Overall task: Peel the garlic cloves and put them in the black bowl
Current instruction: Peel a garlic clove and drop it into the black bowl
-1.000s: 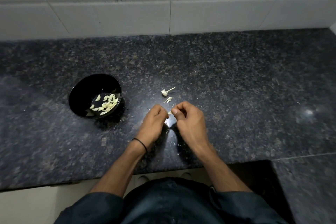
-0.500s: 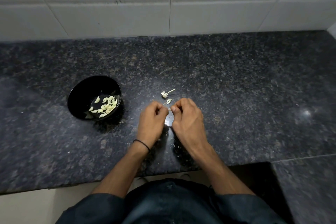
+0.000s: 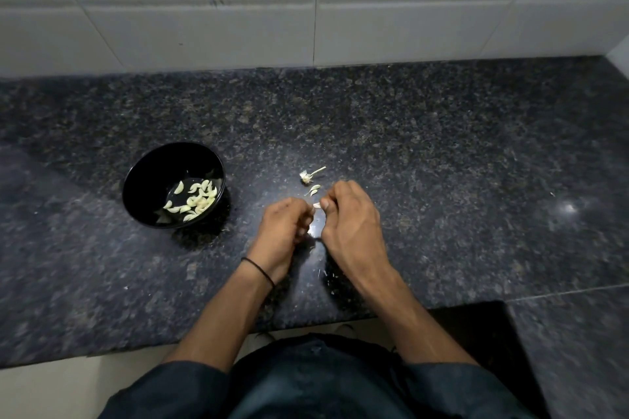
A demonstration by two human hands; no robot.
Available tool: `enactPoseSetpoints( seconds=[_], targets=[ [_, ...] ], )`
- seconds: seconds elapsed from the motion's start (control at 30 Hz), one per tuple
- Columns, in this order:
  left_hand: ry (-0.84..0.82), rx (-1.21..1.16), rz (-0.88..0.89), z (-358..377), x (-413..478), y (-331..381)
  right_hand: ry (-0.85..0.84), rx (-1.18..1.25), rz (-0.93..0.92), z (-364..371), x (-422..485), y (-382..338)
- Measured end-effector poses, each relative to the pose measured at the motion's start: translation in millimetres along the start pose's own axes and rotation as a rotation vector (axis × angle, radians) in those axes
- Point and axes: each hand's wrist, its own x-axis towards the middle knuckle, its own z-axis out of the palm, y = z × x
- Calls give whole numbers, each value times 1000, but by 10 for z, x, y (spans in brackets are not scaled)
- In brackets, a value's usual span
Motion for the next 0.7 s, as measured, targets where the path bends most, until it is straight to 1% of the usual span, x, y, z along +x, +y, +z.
enactPoseSetpoints(
  seconds=[0.03, 0.07, 0.1, 0.13, 0.17, 0.23, 0.27, 0.3, 0.33, 0.37, 0.4, 0.43, 0.47, 0.5, 0.57, 0.6, 0.63, 0.7],
  targets=[
    [-35, -149, -139, -7, -2, 7, -5, 14, -3, 5, 0, 10],
    [-54, -203, -219, -26, 2, 6, -12, 24, -2, 9, -5, 16],
    [-65, -201, -228, -34, -12, 11, -20, 26, 0, 14, -14, 25],
    [-45, -98, -161, -50, -13, -13, -26, 21, 1, 18, -25, 30],
    [-7, 114, -20, -67, -15, -39, -32, 15, 5, 22, -37, 32],
    [81, 699, 382, -124, 20, -118, -43, 11, 36, 26, -54, 23],
    [102, 901, 573, -132, 30, -141, -50, 12, 59, 26, -59, 12],
    [104, 1000, 727, -134, 40, -148, -59, 14, 89, 24, -60, -4],
    [106, 1044, 830, -144, 56, -154, -67, 21, 126, 23, -55, -18],
    [116, 1057, 884, -141, 61, -145, -72, 37, 164, 20, -46, -29],
    [132, 1043, 888, -136, 71, -149, -75, 64, 206, 16, -34, -33],
    [154, 1002, 844, -116, 48, -147, -85, 107, 257, 14, -18, -25],
    [166, 908, 745, -103, 35, -158, -101, 172, 315, 8, 2, -14],
    [150, 746, 606, -102, 39, -155, -118, 248, 371, 1, 17, 2],
    [52, 350, 326, -96, 48, -123, -136, 360, 431, -6, 18, 39],
    [15, 241, 251, -93, 44, -115, -141, 395, 437, -1, 8, 54],
    [-7, 213, 219, -92, 45, -116, -140, 425, 438, 12, 1, 66],
    [-45, 253, 210, -85, 42, -137, -138, 461, 437, 43, -11, 84]
  ],
)
